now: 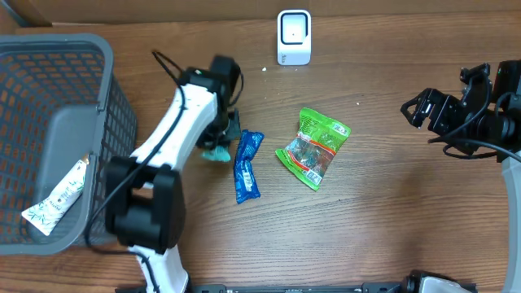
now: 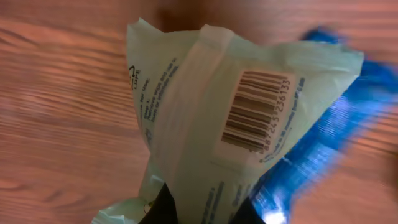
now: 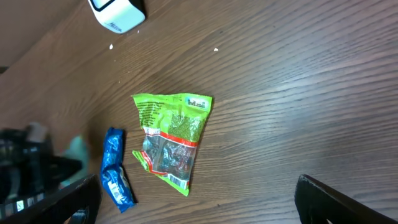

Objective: Scan the item barcode
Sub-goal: 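Lift the mint-green pack out and set it left of the blue bar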

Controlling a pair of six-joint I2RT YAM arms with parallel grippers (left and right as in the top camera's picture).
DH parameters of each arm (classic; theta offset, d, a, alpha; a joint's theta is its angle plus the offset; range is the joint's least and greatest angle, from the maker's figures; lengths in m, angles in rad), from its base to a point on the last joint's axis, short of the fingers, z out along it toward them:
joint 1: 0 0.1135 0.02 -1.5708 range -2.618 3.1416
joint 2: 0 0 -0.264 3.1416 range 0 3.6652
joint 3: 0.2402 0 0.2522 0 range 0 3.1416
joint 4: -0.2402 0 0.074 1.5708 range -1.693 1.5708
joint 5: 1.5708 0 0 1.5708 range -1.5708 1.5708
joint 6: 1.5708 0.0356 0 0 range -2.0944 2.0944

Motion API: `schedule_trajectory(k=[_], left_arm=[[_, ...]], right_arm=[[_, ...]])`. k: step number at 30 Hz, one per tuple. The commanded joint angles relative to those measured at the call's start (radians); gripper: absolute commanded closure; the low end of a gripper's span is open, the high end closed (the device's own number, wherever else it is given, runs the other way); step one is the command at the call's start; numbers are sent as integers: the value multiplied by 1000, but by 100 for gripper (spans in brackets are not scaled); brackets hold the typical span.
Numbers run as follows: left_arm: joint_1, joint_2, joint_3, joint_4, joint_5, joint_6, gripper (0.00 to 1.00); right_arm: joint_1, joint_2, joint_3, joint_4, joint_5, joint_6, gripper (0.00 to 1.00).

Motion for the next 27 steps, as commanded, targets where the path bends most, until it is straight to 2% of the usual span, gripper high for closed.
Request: schedule_trajectory(k=[1,2,3,6,8,12,15,17,20,22,27], left_arm=[[-2,37,-15,26,-10,-58,92],[-2,43,-15,31,-3,-57,87],[-2,44,-15,33,3,-57,70],[-2,39,5,25,2,-28,39],[-1,39,70,-18,-3,-15,24],[2,38,255,-132,-9,-5,23],[5,27,456,-238,-13,6,24],[14,8,668,-360,-51,8,26],[31,-24,838,-473,-89,-5,28],[55,-61,913,-521,-140,-23,28],[199,-211,917,-521,-155,-44,26]], right_arm=[[4,-7,33,0,-6,-2,0],[4,-7,33,0,-6,-2,0],[4,-7,33,0,-6,-2,0],[4,-7,33,0,-6,-2,0],[4,-7,33,0,-6,-2,0],[4,-7,33,0,-6,-2,0],[4,-7,33,0,-6,-2,0],[4,-7,33,-1,-6,-2,0],[4,-7,33,-1,-6,-2,0],[4,-7,33,-1,-6,-2,0],[4,-7,33,-3,-6,-2,0]])
